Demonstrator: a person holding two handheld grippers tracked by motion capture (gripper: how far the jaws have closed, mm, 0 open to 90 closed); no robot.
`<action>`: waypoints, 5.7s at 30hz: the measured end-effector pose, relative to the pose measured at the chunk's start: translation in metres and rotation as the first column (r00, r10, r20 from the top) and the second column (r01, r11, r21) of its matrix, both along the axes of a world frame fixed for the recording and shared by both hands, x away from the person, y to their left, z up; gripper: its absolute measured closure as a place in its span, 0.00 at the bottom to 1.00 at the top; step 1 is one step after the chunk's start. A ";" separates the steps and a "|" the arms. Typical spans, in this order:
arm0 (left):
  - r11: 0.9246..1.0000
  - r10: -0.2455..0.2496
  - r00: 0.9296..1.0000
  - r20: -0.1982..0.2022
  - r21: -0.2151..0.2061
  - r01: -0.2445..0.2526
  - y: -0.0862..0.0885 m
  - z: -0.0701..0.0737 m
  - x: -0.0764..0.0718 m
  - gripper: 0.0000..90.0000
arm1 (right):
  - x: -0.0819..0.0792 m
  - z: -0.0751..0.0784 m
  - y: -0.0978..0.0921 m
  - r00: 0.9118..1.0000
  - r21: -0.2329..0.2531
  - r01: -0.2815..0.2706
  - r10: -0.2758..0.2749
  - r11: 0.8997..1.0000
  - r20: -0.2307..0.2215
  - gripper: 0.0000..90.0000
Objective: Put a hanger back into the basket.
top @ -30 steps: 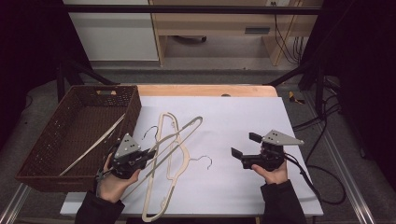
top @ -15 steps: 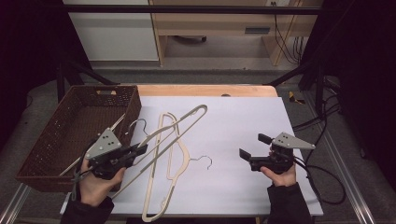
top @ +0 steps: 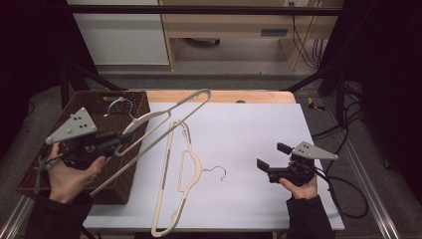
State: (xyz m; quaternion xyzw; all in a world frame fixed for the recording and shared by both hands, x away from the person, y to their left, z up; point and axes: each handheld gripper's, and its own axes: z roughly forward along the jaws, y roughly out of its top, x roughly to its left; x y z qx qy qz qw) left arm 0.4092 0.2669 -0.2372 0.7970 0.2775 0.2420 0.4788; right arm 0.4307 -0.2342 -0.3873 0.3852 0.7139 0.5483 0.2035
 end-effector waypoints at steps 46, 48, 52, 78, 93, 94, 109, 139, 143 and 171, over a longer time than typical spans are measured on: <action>0.960 0.246 0.969 -0.031 0.146 -0.239 0.136 -0.049 0.091 0.95 | 0.003 -0.004 0.000 1.000 -0.004 0.004 -0.004 1.000 -0.014 0.05; 0.956 0.254 0.967 -0.032 0.156 -0.246 0.140 -0.053 0.091 0.95 | 0.004 -0.004 0.001 1.000 -0.008 0.004 -0.004 1.000 -0.015 0.04; 0.955 0.256 0.966 -0.036 0.167 -0.247 0.146 -0.061 0.089 0.95 | 0.004 -0.005 0.001 1.000 -0.008 0.004 -0.004 1.000 -0.014 0.04; 0.921 0.312 0.937 -0.156 0.293 -0.258 0.145 -0.130 0.091 0.94 | 0.004 -0.006 0.002 1.000 -0.011 -0.002 0.002 1.000 -0.018 0.05; 0.938 0.270 0.926 -0.264 0.290 -0.190 0.134 -0.136 0.085 0.85 | 0.004 -0.006 0.003 1.000 -0.010 -0.007 0.007 1.000 -0.019 0.05; 0.939 0.264 0.926 -0.271 0.290 -0.183 0.134 -0.136 0.085 0.85 | 0.004 -0.006 0.003 1.000 -0.010 -0.008 0.008 1.000 -0.019 0.05; 0.947 0.249 0.936 -0.250 0.266 -0.181 0.127 -0.124 0.070 0.68 | 0.003 -0.005 0.004 1.000 -0.006 -0.009 0.009 1.000 -0.018 0.05; 0.975 0.113 0.993 0.039 -0.196 -0.103 0.009 -0.084 0.000 0.09 | 0.002 -0.003 0.011 0.999 0.001 -0.050 0.050 0.999 0.012 0.05; 0.976 0.105 0.994 0.017 -0.193 -0.100 -0.011 -0.096 0.000 0.06 | 0.003 -0.004 0.014 0.998 -0.003 -0.055 0.055 0.999 0.007 0.06; 0.991 -0.016 0.996 -0.087 -0.137 0.004 -0.055 -0.170 -0.009 0.07 | 0.030 -0.035 0.092 0.971 -0.150 -0.239 0.235 0.959 -0.045 0.23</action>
